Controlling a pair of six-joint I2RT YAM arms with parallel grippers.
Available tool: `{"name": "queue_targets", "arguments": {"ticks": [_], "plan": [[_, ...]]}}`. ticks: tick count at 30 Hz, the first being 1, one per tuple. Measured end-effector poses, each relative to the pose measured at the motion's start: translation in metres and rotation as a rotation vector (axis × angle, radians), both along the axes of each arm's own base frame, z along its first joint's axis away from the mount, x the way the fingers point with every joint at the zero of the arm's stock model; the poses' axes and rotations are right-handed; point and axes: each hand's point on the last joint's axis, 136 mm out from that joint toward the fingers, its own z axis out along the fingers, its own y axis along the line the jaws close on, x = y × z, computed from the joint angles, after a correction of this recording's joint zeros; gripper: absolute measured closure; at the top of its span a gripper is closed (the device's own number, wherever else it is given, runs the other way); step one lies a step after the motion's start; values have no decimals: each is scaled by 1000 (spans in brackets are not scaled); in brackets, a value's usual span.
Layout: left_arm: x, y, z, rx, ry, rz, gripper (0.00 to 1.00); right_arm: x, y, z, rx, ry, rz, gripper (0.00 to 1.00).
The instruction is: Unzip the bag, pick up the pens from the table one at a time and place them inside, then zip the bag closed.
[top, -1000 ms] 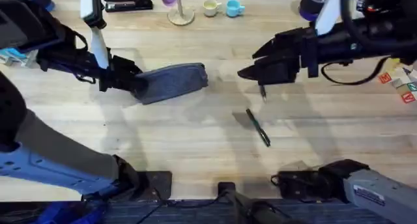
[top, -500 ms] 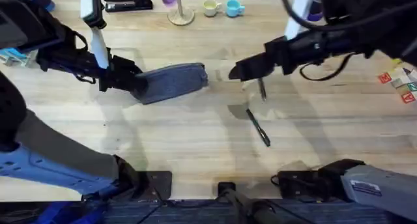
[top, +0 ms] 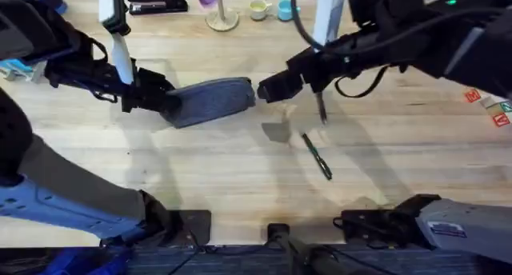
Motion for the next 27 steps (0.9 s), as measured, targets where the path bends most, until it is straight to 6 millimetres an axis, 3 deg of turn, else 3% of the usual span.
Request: {"name": "queue_targets", "arguments": {"ticks": [9,20,27], "plan": [[0,0,0,0,-1,0,956,-1,16,-19,-17,24,39,5],[0,0,0,1,-1,0,956,11,33,-8,41,-28,25,5],[0,0,0,1,-2,0,956,15,35,-34,17,53,-1,5]]}}
